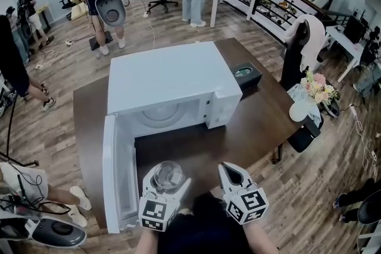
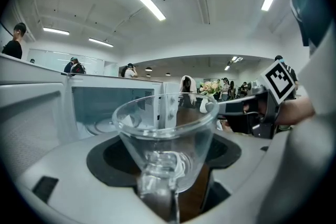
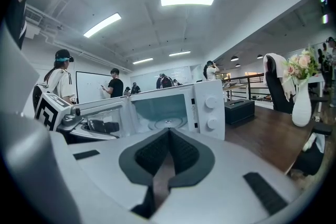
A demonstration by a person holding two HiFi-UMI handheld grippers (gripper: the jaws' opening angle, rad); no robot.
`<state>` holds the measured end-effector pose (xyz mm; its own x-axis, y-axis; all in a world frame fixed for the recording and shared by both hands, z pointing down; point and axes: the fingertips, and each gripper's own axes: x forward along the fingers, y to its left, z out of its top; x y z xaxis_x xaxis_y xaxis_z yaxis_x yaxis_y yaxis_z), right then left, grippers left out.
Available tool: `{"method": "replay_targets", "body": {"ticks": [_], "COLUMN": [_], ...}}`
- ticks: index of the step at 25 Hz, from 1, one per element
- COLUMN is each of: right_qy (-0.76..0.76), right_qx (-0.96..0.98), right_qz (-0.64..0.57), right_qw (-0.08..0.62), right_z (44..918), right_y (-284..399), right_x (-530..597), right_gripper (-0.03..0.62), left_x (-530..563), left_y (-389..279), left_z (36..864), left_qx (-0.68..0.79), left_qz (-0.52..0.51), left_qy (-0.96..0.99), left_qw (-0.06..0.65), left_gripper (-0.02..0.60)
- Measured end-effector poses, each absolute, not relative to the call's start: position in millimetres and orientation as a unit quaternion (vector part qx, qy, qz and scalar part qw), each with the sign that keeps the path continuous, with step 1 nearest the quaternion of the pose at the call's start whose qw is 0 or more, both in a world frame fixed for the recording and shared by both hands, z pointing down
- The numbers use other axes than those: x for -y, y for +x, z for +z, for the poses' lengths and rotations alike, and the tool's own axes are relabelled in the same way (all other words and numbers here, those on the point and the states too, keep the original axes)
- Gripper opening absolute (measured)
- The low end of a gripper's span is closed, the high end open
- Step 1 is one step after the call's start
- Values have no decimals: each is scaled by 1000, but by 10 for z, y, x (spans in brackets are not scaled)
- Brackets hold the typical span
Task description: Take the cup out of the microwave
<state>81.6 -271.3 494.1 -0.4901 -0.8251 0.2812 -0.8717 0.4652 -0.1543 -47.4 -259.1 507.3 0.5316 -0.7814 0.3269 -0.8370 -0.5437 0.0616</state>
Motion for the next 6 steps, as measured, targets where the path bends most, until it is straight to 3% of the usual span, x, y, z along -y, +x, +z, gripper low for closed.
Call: {"method": "replay_targets", "body": {"ticks": [6], "right_qy": [500], "right_qx": [851], "right_qz": [142], "right_qw": [83], "right_z": [4947], "right_y": [855], "right_x": [2762], "right_gripper": [-8], "left_x": [2642], "left_y": [-451], "left_z": [5096], "left_qx": [466], "left_qz": [129], "left_qy": [868], "left_qw": [113], "left_gripper": [377]}}
